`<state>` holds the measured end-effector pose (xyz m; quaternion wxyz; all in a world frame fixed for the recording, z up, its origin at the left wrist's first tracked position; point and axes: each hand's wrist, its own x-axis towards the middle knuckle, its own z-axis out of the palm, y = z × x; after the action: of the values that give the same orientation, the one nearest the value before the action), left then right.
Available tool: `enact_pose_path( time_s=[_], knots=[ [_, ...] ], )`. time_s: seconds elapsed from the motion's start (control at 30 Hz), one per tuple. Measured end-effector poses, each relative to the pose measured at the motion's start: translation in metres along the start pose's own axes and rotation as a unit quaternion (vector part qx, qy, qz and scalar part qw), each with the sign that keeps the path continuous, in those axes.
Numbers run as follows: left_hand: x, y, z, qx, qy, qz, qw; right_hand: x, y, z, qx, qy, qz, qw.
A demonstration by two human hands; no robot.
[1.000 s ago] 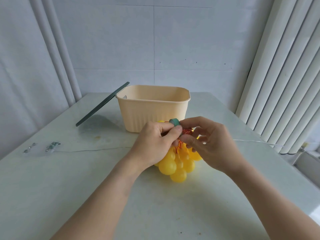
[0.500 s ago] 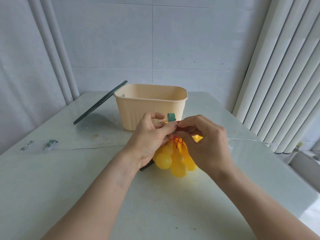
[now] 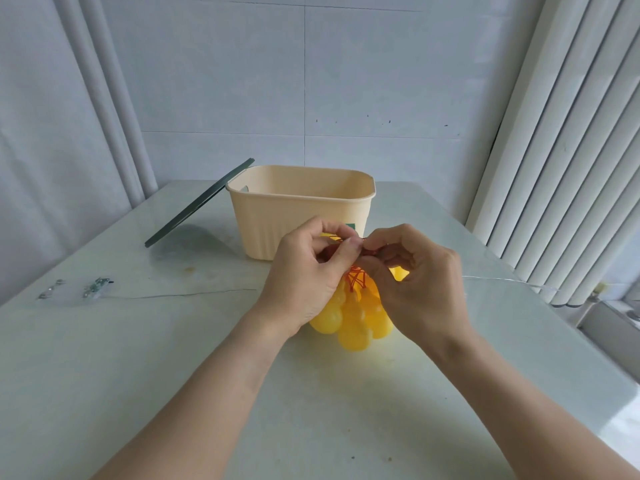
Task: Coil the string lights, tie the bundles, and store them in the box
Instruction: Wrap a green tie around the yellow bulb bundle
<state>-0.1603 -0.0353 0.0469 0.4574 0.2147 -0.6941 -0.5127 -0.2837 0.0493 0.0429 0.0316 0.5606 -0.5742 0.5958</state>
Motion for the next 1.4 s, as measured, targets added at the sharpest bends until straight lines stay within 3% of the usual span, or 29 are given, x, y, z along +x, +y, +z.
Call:
enact_pose_path(
  time_s=[0.43,0.6,0.77,1.03,1.4],
  knots=[
    [-0.001,0.006,-0.011,0.124,-0.069,0.016,0.99,0.001,0.014,-0.002,-0.005,-0.024,-0.081,0.996],
    [-0.001,0.008,-0.021,0.185,-0.126,-0.016,0.974,-0.002,0.015,0.006,0.004,-0.035,-0.081,0.996],
    [0.0,0.017,-0.032,0.095,-0.171,-0.084,0.977,-0.005,0.01,0.006,0.061,-0.031,-0.043,0.997],
    [0.002,0.016,-0.024,-0.027,-0.056,-0.197,0.979,-0.001,0.012,0.008,-0.035,-0.055,-0.054,0.996],
    [0.001,0.022,-0.02,-0.094,-0.055,-0.234,0.966,-0.006,0.011,0.015,-0.019,-0.006,-0.046,0.999]
  ],
)
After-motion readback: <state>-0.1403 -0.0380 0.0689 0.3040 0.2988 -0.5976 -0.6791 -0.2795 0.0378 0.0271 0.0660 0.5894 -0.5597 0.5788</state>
